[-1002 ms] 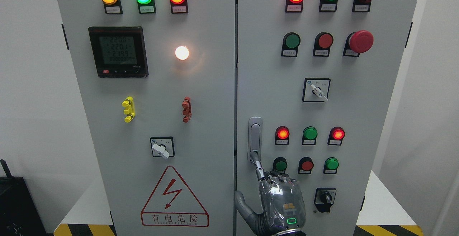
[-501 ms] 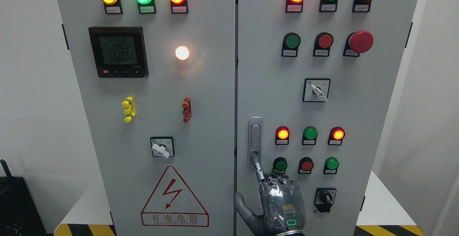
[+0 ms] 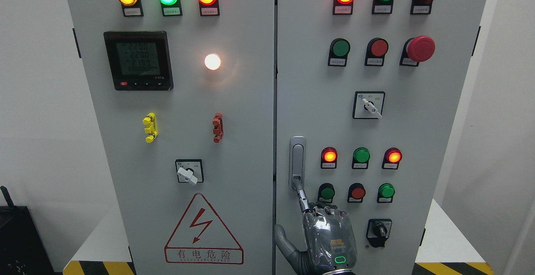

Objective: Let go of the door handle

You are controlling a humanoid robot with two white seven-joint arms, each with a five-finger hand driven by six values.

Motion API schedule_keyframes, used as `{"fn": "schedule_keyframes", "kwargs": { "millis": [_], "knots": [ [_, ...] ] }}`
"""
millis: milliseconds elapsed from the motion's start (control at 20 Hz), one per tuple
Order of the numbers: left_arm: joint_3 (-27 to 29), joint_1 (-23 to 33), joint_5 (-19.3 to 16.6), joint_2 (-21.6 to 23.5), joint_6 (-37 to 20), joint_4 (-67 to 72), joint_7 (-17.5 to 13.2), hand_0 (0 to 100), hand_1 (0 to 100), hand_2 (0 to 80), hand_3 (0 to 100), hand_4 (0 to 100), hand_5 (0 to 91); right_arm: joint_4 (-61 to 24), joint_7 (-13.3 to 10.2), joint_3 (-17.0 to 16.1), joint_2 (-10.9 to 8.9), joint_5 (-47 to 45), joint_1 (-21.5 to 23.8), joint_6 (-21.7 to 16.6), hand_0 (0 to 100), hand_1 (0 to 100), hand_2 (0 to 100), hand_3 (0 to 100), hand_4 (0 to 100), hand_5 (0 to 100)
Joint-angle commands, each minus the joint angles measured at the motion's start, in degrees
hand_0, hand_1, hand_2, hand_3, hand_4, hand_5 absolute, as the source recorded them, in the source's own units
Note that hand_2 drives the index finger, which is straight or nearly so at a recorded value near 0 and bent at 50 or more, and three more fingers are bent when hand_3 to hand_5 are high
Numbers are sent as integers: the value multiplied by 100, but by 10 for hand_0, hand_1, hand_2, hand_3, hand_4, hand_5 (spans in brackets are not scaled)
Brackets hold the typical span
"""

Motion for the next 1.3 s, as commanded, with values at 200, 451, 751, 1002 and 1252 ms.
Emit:
{"fn": "schedule_keyframes", "kwargs": {
  "millis": [200, 451, 751, 1002, 1252],
  "knots": [
    [0, 0, 0, 0, -3, 0, -2, 0, 0, 47, 106, 3, 0, 49, 13, -4, -1, 6, 55, 2, 379, 231, 21, 794, 738, 689],
    [0, 0, 0, 0, 5, 0, -2, 0, 0, 47, 106, 3, 0, 58, 13, -4, -1, 6, 90, 2, 379, 231, 22, 795, 740, 689],
    [0, 0, 0, 0, -3, 0, -2, 0, 0, 48, 106, 3, 0, 67, 13, -4, -1, 6, 99, 2, 380, 230, 24, 796, 742, 689],
    [0, 0, 0, 0, 5, 0, -2, 0, 0, 48, 106, 4, 0, 67, 13, -4, -1, 6, 108, 2, 380, 230, 25, 796, 742, 689],
    [0, 0, 0, 0, 5, 0, -2, 0, 0, 48, 107, 3, 0, 58, 13, -4, -1, 6, 134, 2, 381, 230, 25, 796, 742, 689]
  ]
}}
